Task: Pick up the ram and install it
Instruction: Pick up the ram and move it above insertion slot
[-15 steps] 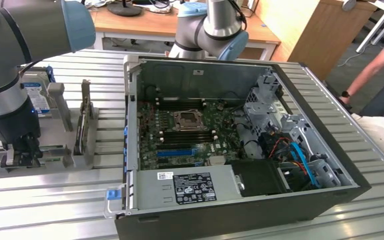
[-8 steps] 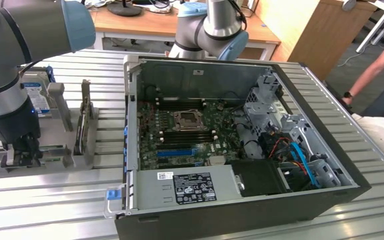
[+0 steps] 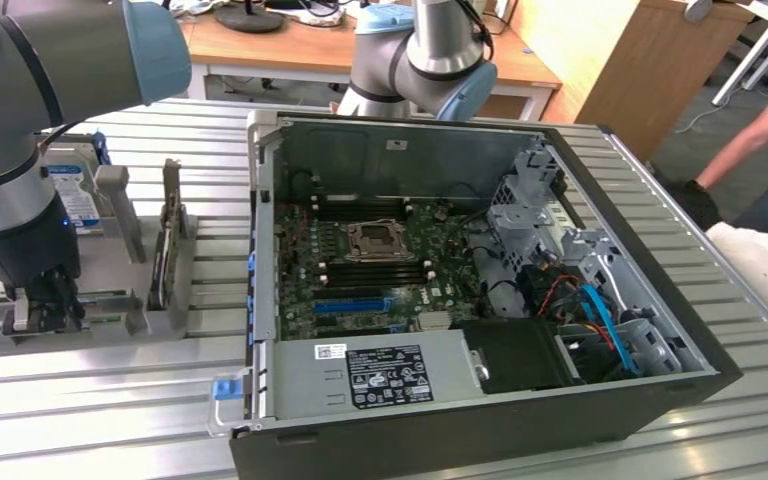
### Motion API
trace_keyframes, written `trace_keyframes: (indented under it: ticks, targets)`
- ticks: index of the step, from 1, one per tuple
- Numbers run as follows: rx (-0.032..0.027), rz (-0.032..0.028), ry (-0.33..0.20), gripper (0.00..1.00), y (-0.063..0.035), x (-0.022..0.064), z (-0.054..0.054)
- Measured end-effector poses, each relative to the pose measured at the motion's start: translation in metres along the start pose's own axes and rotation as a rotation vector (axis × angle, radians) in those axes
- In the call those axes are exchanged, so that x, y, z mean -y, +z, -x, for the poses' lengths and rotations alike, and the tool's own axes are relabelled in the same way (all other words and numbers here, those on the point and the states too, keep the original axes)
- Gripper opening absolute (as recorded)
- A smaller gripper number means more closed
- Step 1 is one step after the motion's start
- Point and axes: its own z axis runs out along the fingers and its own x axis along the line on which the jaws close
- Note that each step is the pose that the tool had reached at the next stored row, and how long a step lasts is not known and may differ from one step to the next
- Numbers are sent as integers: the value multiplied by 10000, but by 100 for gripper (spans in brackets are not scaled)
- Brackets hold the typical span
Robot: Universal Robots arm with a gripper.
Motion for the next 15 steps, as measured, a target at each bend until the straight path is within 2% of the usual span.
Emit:
trace_keyframes:
  ticks: [12, 15]
  targets:
    - [0, 0, -1, 21, 0, 0, -1]
    - [1, 0, 0, 12, 0, 0, -1]
